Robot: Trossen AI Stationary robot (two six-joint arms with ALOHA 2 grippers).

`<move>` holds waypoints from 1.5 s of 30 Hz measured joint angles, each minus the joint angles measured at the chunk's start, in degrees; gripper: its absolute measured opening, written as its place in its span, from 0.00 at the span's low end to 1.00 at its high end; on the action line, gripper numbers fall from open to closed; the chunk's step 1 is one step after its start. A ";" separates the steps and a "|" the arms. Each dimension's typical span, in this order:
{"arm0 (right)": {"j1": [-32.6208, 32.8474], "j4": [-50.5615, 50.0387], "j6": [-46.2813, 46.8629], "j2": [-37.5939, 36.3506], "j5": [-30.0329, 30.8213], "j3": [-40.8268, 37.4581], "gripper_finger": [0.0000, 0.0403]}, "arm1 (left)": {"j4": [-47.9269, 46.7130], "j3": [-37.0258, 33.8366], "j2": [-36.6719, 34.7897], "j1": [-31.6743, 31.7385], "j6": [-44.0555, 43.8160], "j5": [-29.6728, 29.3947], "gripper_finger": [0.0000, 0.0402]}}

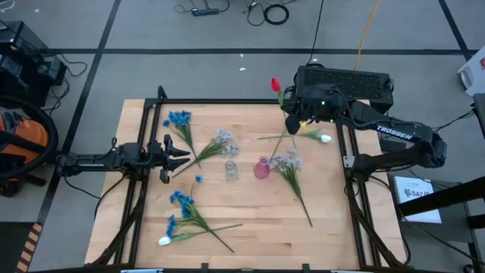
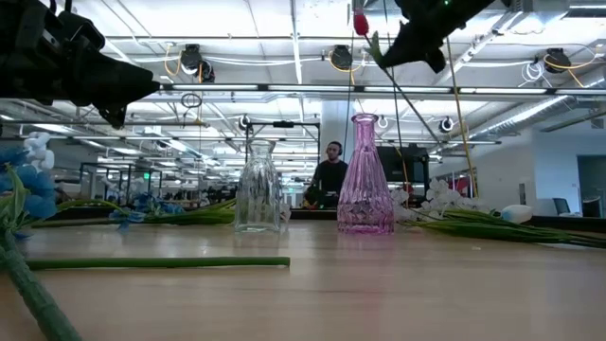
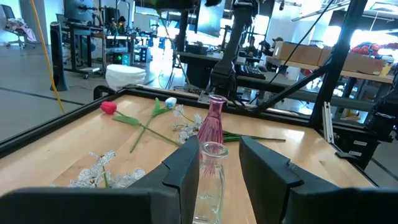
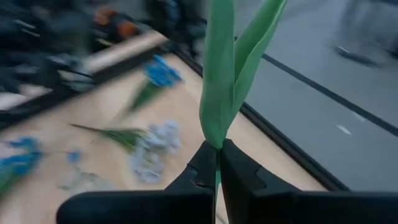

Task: Sort flowers into vase by color
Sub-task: Put the bottom red flower into the pink vase

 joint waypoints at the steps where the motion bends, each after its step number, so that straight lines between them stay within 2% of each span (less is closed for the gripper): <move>1: -0.92 2.05 -0.92 -0.18 -2.62 -0.87 0.00 | 0.01 -0.02 0.01 0.00 0.00 0.00 0.30; 6: -5.05 14.84 -1.72 -1.31 -13.00 -8.72 0.00 | 0.01 -0.02 0.00 0.01 0.00 0.00 0.30; 10: -7.19 24.47 -0.06 -3.61 -16.12 -15.61 0.00 | -0.02 -0.02 0.01 0.00 0.00 0.00 0.30; 15: -8.44 46.93 5.89 -7.59 -25.86 -25.37 0.00 | 0.00 -0.01 0.01 -0.01 0.00 0.00 0.30; 18: -8.31 59.23 10.83 -9.15 -27.93 -29.93 0.00 | 0.01 0.00 -0.01 0.00 0.00 0.00 0.30; 20: -7.61 63.20 13.09 -9.73 -28.11 -31.35 0.00 | -0.01 -0.02 0.00 0.00 0.00 0.00 0.30; 23: -6.07 64.53 14.18 -10.20 -30.77 -31.50 0.00 | -0.01 0.00 0.00 0.00 0.00 0.00 0.30; 30: -0.54 64.93 12.86 -10.19 -30.31 -31.50 0.00 | 0.00 -0.02 0.01 0.01 0.00 0.00 0.30; 38: 4.35 65.10 3.24 -10.01 -23.97 -31.50 0.00 | 0.01 -0.02 0.01 -0.01 0.00 0.00 0.30; 45: 5.51 65.06 2.18 -8.84 -22.82 -31.50 0.00 | -0.01 -0.01 0.00 0.00 0.00 -0.01 0.30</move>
